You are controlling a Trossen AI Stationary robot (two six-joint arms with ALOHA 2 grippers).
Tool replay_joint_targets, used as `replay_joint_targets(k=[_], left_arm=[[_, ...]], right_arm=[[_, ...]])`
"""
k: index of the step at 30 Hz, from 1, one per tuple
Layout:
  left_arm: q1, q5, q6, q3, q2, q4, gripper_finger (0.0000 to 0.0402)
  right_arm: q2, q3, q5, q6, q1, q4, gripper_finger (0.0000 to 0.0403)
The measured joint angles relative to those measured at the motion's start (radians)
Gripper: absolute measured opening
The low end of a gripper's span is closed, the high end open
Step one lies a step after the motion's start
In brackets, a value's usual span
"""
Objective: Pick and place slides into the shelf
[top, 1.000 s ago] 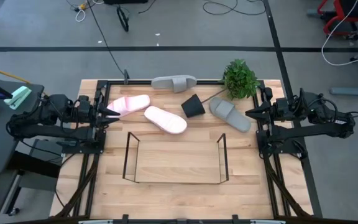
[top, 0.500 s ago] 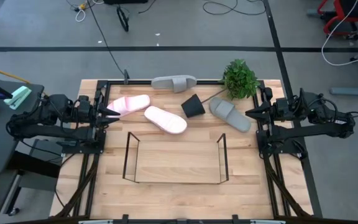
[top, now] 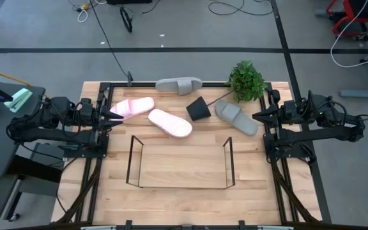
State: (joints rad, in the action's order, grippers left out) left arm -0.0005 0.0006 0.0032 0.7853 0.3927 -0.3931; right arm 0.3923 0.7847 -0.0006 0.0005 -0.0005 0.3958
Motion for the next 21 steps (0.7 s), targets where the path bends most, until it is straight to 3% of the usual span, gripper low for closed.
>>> replay_joint_targets(k=[21], left_arm=[[0.0, 0.0, 0.0, 0.0, 0.0, 0.0, 0.008]], right_arm=[[0.0, 0.0, 0.0, 0.0, 0.0, 0.0, 0.0034]])
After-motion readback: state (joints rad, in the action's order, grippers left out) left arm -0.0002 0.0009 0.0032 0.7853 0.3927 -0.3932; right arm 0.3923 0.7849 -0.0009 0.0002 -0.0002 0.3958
